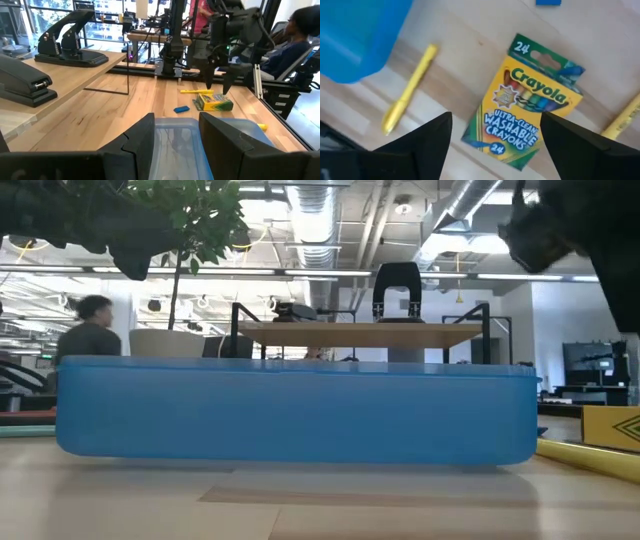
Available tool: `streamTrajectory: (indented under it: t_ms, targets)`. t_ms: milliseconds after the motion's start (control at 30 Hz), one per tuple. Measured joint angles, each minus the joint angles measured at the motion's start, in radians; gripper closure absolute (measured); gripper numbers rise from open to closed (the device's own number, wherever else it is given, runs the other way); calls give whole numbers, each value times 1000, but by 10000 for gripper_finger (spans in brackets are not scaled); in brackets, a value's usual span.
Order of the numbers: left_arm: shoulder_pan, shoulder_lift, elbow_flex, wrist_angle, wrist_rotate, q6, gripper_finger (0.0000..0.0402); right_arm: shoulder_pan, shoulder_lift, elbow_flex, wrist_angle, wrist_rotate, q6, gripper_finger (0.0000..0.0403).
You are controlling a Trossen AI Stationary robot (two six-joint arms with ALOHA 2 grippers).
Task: Pack school essentials
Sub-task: Adjust the yellow box of crayons
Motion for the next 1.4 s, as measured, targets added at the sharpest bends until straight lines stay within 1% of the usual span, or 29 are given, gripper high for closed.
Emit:
streamTrajectory:
  t_ms: [100,200,300,400,467,633,733,833,1000,1400]
  targets:
    - [0,0,0,1,1,0,257,4,0,13,-18,14,5,66]
    - [0,0,0,2,2,0,257,30,0,6,-49,40,44,60]
    - [0,0,0,1,2,0,257,63,9,6,-70,42,80,53]
    - [0,0,0,1,2,0,257,108,9,6,-45,67,55,44]
    - [0,0,0,1,2,0,257,142,9,6,-37,83,68,40]
    - [0,0,0,1,2,0,257,214,16,6,-39,143,240,31]
    - [0,0,0,1,2,0,257,242,26,8,-45,179,310,23]
    - [0,0,0,1,4,0,257,245,33,6,-49,185,347,8]
    - [-5,0,0,-2,5,0,257,229,79,7,-40,183,343,5]
    - [-11,0,0,-3,5,0,257,158,166,10,-24,98,298,3]
